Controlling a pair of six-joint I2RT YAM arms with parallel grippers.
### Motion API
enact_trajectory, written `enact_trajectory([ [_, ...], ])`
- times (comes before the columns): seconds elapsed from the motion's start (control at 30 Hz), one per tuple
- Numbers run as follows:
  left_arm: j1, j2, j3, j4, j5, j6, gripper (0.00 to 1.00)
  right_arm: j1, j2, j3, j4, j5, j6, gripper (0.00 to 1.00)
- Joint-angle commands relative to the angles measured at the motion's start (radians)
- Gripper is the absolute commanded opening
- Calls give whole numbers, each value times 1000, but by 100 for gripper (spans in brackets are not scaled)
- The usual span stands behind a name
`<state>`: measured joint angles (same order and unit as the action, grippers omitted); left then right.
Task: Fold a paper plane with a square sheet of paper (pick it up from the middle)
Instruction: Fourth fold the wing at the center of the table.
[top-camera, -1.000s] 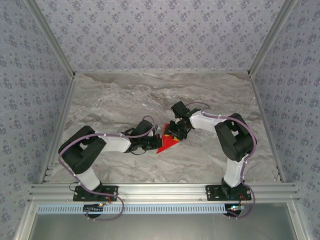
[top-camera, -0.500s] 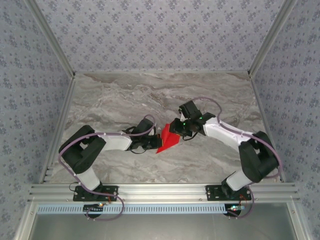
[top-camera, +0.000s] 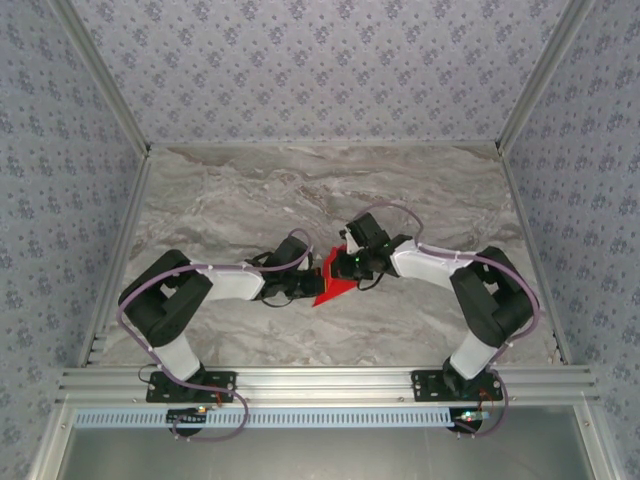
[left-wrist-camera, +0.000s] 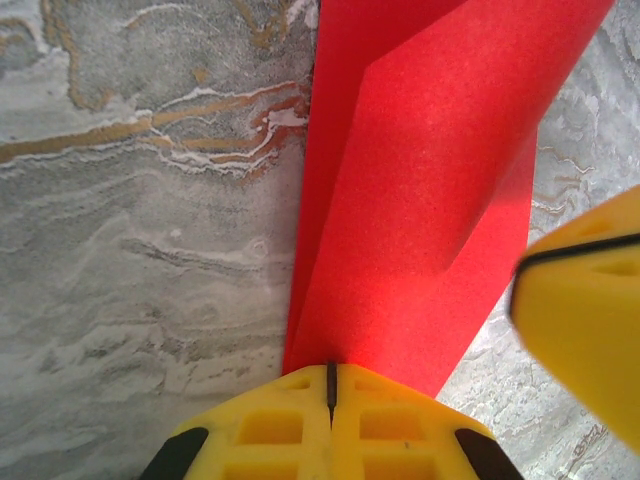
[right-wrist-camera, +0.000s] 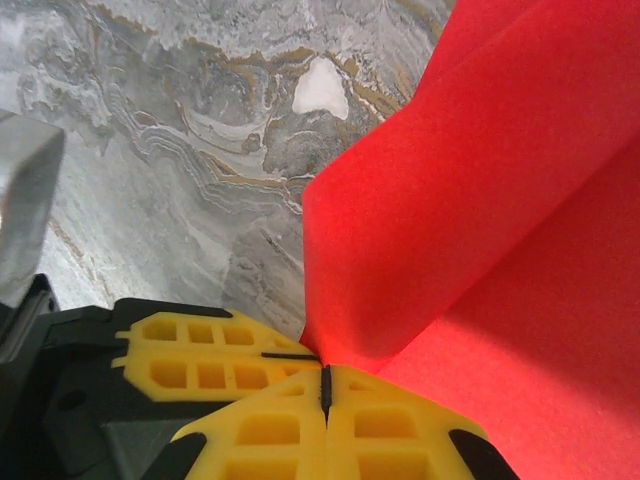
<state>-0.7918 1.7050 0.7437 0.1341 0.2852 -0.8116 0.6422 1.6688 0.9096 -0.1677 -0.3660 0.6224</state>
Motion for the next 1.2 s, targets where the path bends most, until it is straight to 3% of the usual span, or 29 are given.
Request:
enact_trajectory([
  [0.0, 5, 55, -5, -96, -29, 16, 0, 7, 38, 21, 29, -20, -28, 0],
  [0.43, 4, 67, -1, -116, -28, 9, 0, -24, 111, -6, 95, -44, -44, 0],
  [1.0, 0, 69, -9, -154, -24, 6, 0, -263, 203, 79, 35, -7, -182, 0],
  [1.17, 0, 68, -5, -157, -21, 12, 0, -294, 144, 100, 30, -1, -187, 0],
])
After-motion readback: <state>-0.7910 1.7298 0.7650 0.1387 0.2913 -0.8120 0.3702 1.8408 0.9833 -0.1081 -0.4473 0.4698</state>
